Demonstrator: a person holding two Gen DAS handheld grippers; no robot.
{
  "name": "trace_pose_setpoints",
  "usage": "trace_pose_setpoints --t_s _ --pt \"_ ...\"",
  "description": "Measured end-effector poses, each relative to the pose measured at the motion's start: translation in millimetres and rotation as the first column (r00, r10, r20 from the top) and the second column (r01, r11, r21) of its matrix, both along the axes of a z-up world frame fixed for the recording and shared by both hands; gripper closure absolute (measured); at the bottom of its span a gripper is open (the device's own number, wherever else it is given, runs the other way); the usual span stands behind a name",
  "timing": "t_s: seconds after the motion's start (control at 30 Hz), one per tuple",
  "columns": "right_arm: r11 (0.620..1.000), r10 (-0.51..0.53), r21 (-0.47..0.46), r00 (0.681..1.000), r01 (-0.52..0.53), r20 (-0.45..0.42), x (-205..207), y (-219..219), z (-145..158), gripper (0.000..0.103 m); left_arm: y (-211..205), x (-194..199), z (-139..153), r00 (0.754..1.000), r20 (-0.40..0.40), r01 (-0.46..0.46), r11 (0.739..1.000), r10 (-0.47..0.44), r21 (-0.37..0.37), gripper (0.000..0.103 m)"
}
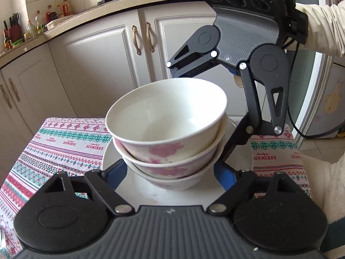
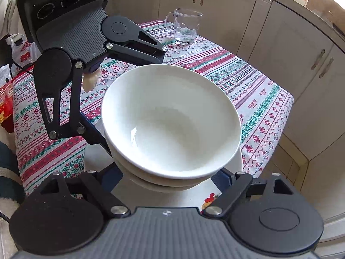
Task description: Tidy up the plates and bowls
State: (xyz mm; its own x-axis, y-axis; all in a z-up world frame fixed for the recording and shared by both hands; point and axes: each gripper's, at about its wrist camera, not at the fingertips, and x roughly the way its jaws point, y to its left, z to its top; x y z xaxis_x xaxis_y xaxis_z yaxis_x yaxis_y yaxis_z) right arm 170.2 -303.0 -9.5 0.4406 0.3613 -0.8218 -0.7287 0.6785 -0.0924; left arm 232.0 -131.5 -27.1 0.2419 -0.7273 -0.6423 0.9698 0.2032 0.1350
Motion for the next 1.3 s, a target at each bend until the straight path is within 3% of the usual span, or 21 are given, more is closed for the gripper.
trace_pose_setpoints --t_s 0.03,0.13,0.2,0.33,0.4,0.5,0.57,0.63,0.7,0.97,1.3 --pt "1.0 -0.014 0.002 1.0 0.014 0.004 -2.3 0.3 0.7 0.011 3.2 -2.8 2.3 1.0 0.001 -0.02 1.0 0.02 -0.016 0.006" --pt "0.997 -0.073 0.018 0.997 0.073 0.027 -12.7 -0.4 6.2 0.009 17.9 -18.5 10.2 0.993 0.018 -0.119 0.99 0.121 -0.08 0.003" --pt "0.989 -0.143 0.032 0.988 0.142 0.05 -24.6 -0.4 12.2 0.001 23.8 -33.0 14.0 0.974 0.047 -0.215 0.972 0.22 -0.094 0.002" --pt "0.948 -0.315 0.071 0.947 0.311 0.066 -57.1 8.3 24.3 0.0 31.7 -66.9 21.4 0.876 0.066 -0.47 0.876 0.478 -0.105 0.002" --pt "0.898 -0.437 0.086 0.896 0.431 0.076 -71.9 14.2 28.7 0.0 35.5 -81.5 26.3 0.82 0.044 -0.564 0.82 0.57 -0.099 0.002" --pt "0.768 -0.639 0.12 0.766 0.629 0.069 -87.9 19.5 34.4 0.0 42.6 -102.1 36.9 0.724 0.022 -0.686 0.722 0.69 -0.09 0.002" --pt "0.692 -0.72 0.151 0.689 0.706 0.075 -101.1 26.3 38.7 0.0 46.5 -111.4 44.7 0.655 -0.001 -0.754 0.654 0.755 -0.069 0.002" --pt "0.647 -0.76 0.178 0.645 0.741 0.077 -114.3 33.4 43.1 0.0 53.5 -118.6 51.4 0.597 -0.04 -0.802 0.594 0.801 -0.056 0.002" --pt "0.614 -0.788 0.194 0.609 0.765 0.095 -127.6 41.5 46.8 0.0 62.5 -126.8 57.3 0.56 -0.062 -0.828 0.557 0.826 -0.062 0.002" --pt "0.58 -0.813 0.247 0.569 0.776 0.123 -161.7 60.1 63.3 0.0 81.7 -155.0 75.9 0.496 -0.085 -0.867 0.489 0.864 -0.098 0.002" --pt "0.561 -0.827 0.255 0.543 0.788 0.143 -167.2 68.2 62.9 0.0 81.5 -159.5 75.3 0.465 -0.089 -0.884 0.458 0.881 -0.092 0.002"
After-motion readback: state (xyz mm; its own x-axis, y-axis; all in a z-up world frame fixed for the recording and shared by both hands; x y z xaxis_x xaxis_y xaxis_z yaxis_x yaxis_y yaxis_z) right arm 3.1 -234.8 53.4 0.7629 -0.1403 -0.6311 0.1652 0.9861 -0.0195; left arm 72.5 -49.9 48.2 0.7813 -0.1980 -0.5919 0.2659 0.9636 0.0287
